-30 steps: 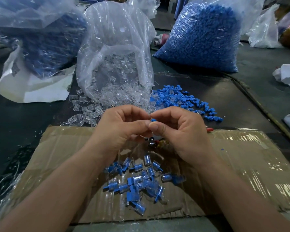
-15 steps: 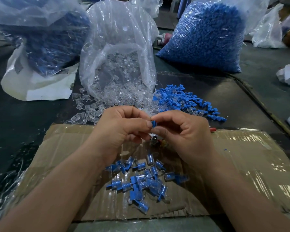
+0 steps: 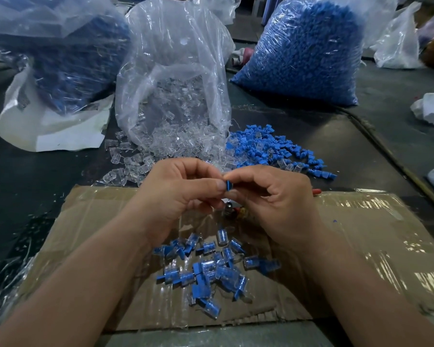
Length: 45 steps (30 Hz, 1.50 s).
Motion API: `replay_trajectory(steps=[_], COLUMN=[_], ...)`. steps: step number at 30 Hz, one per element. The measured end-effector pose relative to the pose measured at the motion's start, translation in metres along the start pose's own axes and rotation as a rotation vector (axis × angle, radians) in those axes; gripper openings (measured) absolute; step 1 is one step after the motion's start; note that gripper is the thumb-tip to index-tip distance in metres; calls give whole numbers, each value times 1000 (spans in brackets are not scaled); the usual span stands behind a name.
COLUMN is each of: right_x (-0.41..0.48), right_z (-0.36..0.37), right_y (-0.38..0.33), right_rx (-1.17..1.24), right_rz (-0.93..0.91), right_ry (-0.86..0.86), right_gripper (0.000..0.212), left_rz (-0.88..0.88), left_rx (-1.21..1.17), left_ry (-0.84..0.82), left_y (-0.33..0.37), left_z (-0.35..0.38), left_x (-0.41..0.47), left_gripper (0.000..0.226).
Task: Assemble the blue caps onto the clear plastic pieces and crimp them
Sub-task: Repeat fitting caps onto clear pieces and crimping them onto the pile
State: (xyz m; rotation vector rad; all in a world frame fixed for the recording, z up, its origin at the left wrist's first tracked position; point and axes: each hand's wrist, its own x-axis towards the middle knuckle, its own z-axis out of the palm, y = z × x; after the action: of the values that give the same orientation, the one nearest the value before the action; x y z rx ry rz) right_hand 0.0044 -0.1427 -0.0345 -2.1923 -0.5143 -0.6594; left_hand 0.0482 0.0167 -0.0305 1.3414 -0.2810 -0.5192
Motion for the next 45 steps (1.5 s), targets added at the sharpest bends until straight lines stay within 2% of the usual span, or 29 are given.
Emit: replay_trajectory(steps=[4,9,11,14,16,18,21,26,30,34,39,45], right_x=[3,5,5,5,3,2,3,3,4,3,4,3], right_z=[-11,-57,-68,-64,-58,-52,-50,-41,-29,-32,-37,-32], right_y=[0,15,20,19,21,23,22,19,19,22,15,8], right_rx=[-25,-58,-129,-210,-332,-472,-518,-603,-684,-667,-583,-392], right_rz=[63,459,553,676,660,582,531,442,390,426,344,426], right_ry=[-93,-167,-289,-608,-764,-819,-780,-700,-586,-445,-193,-286], right_gripper=[24,25,38,60,76,87,80,33,13,13,5,7], left_rz=[13,12,34,75,90,90,72,41,78,134,215,285], left_rx=[11,-47,-48,-32,-38,-52,-55,-90,-68,-54,-17,47], left_ry=[-16,49,82,104,117,120,114,107,116,140,176,214], left_y=[-1,-1,-1,-2,-2,-2,-3,-4,-2,-2,-3,-5], left_z=[1,-1,-3,-3,-4,-4,-5,-3,-3,-2,2,4], left_x=[-1,0,1,1,2,2,3,2,3,3,2,1], left_gripper=[7,9,5,7,6,4,9,6,10,11,10,6])
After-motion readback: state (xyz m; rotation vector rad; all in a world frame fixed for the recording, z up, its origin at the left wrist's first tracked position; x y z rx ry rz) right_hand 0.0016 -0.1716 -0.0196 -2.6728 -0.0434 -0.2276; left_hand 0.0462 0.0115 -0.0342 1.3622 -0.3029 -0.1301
